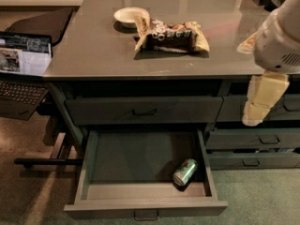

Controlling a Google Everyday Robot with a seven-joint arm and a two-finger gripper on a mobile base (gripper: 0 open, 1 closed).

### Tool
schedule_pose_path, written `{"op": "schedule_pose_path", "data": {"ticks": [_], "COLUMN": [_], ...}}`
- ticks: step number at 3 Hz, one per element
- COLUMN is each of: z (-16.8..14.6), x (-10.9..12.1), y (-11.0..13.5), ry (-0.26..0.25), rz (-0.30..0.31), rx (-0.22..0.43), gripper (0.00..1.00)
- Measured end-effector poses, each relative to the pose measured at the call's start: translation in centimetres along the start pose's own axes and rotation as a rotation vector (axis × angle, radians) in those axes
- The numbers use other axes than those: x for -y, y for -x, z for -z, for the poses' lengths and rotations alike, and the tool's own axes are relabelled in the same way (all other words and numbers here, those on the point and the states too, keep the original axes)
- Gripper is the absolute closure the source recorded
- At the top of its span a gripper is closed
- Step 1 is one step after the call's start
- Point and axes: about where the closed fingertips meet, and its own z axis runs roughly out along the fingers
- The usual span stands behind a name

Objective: Pick 7up can from middle drawer and place on counter

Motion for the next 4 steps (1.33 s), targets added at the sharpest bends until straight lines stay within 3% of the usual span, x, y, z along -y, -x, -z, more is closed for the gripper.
{"op": "schedule_pose_path", "data": {"ticks": [2,3,4], "z": [-10.6,-15.8,-19.9], "x": [1.1,2.0,2.3], "y": [0.5,-0.1,-1.0], "ry": [-0.031,-0.057,-0.037], "rz": [0.195,0.292,0.399], "rx": [0.027,0.08,0.143], "gripper": [0.0,0.0,0.0]}}
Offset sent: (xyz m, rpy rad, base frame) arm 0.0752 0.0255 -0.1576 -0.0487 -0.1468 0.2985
